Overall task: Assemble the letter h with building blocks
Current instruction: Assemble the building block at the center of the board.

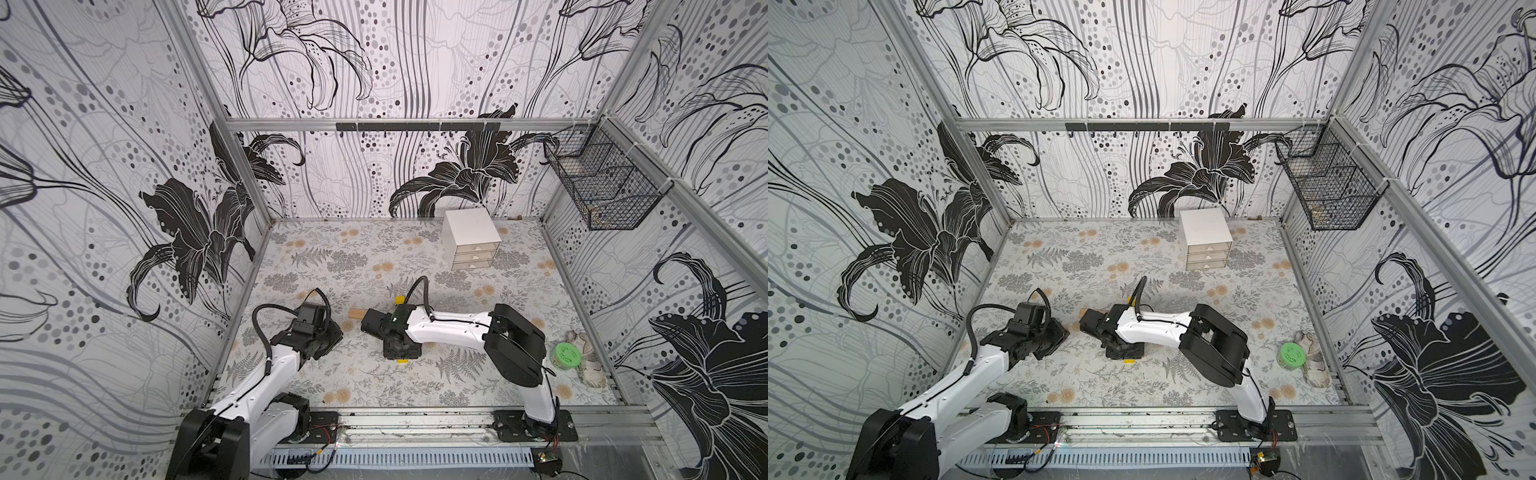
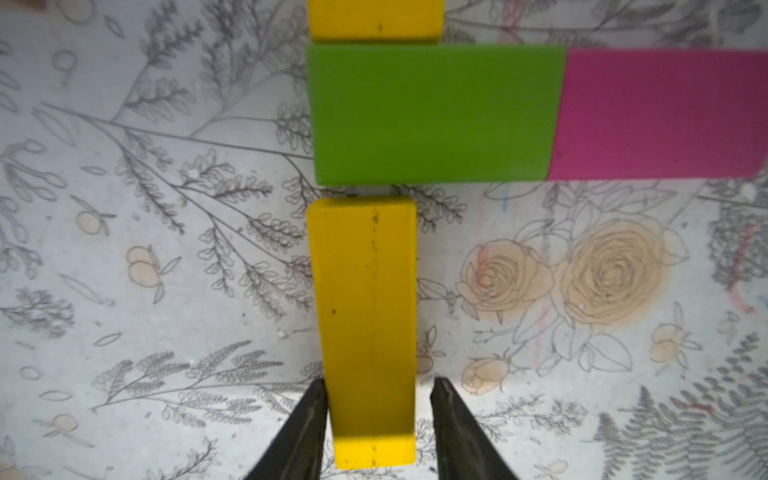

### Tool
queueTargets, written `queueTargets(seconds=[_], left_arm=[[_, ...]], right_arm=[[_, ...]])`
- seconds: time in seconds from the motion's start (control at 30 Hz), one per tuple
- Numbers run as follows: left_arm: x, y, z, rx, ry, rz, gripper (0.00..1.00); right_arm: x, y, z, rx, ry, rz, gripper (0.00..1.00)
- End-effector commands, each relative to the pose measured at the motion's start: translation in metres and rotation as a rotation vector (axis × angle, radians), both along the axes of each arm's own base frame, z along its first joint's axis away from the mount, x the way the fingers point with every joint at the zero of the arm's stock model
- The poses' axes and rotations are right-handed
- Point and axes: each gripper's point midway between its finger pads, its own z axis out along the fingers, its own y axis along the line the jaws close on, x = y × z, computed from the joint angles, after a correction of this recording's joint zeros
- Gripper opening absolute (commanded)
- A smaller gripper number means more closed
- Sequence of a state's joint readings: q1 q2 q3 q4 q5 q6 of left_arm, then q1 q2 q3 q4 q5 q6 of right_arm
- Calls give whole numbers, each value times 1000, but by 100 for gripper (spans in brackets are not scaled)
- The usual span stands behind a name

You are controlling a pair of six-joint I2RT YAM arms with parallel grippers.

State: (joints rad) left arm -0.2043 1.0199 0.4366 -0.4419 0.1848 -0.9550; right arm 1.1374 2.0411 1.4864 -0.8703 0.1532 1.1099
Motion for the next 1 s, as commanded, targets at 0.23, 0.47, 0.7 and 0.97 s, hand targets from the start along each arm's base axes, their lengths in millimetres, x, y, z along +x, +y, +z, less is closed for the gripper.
queueTargets(seconds=[0.23,0.47,0.7,0.97], left_arm=[[6,0,6,17,-29,-11,29],[5,1,6,19,-29,-13,29],[6,1,7,18,-32,-13,29],[5,1,7,20,-31,-14,29]], right_arm=[[3,-3,-6,-32,-3,-15,34],[3,-4,-6,-29,-4,-26,33],[4,0,-8,-27,4,-12,33],[5,-1,-7,-29,2,-17,33]])
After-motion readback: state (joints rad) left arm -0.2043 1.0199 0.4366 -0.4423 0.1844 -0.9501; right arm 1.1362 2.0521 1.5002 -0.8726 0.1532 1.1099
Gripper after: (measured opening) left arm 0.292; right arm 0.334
